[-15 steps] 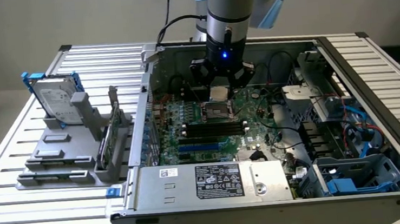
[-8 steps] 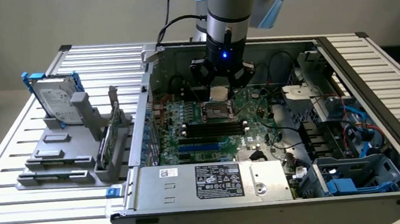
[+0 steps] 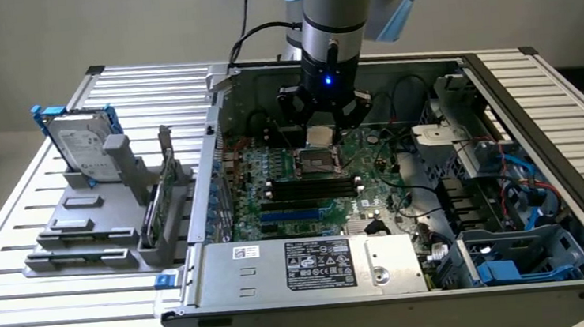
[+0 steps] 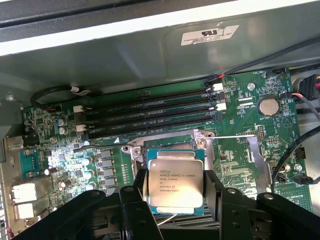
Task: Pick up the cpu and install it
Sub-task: 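Place the cpu into insertion slot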
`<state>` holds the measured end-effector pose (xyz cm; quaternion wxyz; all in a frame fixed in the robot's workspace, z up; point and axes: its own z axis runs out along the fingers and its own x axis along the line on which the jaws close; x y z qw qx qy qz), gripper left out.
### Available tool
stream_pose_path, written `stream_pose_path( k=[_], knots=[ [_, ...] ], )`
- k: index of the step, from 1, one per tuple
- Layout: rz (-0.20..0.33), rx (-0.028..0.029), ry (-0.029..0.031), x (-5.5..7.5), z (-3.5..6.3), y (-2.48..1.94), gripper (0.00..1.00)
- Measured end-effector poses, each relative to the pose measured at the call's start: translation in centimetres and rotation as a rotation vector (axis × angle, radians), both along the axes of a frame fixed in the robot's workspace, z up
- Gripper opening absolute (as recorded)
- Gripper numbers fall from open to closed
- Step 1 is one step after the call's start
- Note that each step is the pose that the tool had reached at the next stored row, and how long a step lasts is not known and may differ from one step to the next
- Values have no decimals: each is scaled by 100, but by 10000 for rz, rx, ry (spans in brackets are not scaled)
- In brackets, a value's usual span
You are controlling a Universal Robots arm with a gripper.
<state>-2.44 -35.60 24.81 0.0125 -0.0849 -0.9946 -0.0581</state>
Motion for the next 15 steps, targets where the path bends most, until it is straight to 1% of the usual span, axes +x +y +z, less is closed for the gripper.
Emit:
stream_pose_path(
  k=[15],
  knots=[
    [0,0,0,0,0,0,55]
  ],
)
